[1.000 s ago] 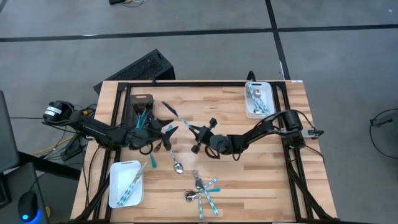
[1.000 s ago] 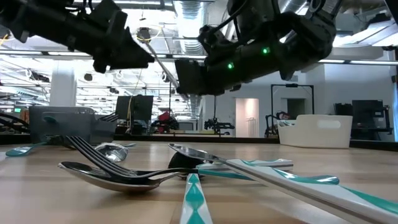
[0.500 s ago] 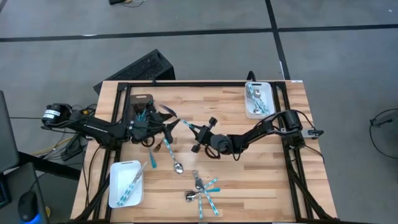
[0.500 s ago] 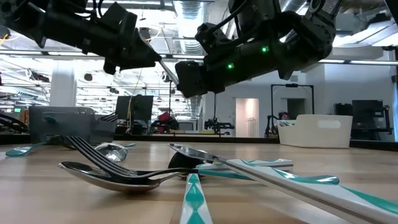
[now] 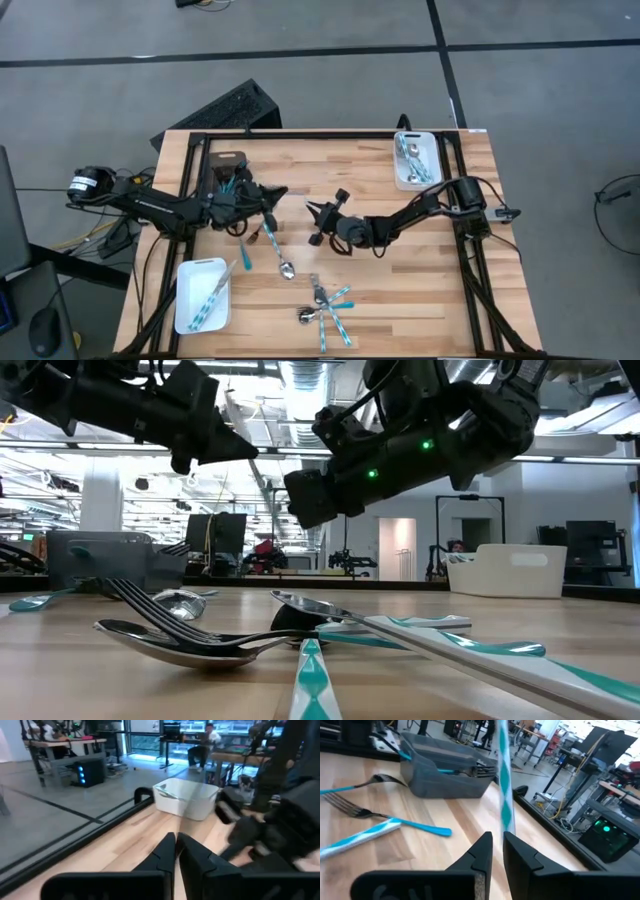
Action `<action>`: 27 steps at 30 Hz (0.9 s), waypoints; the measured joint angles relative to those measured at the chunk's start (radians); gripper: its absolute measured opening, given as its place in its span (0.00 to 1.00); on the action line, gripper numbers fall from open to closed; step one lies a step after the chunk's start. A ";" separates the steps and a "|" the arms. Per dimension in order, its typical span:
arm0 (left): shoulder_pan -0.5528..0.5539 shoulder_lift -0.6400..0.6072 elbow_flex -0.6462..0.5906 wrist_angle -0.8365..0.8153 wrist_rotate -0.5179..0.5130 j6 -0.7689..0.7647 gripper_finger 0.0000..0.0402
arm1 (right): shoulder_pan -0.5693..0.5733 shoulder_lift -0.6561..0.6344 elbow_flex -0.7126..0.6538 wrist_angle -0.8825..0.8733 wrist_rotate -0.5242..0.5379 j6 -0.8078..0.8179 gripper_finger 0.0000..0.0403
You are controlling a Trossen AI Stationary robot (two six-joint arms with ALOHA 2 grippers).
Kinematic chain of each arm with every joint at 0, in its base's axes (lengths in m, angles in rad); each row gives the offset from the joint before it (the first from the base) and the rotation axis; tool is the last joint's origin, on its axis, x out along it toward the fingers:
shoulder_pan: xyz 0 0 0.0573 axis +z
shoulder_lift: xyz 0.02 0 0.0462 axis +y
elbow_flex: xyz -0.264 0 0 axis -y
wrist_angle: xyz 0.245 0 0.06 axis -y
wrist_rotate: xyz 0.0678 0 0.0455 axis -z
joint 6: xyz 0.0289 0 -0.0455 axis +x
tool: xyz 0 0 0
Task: Sort silverware by color (type)
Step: Put the blue patterned knife into the bottom left white bin
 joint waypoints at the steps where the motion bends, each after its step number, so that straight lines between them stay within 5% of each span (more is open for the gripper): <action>1: 0.001 0.000 0.000 -0.001 0.005 0.004 0.01 | 0.001 0.000 0.000 0.000 -0.002 0.003 0.17; 13: -0.002 0.000 0.000 -0.054 0.018 0.012 0.00 | 0.002 0.000 0.000 -0.021 -0.056 0.073 0.18; 27: -0.045 0.000 0.000 -0.316 -0.005 -0.066 0.00 | -0.076 -0.011 0.000 -0.170 -0.062 0.499 0.18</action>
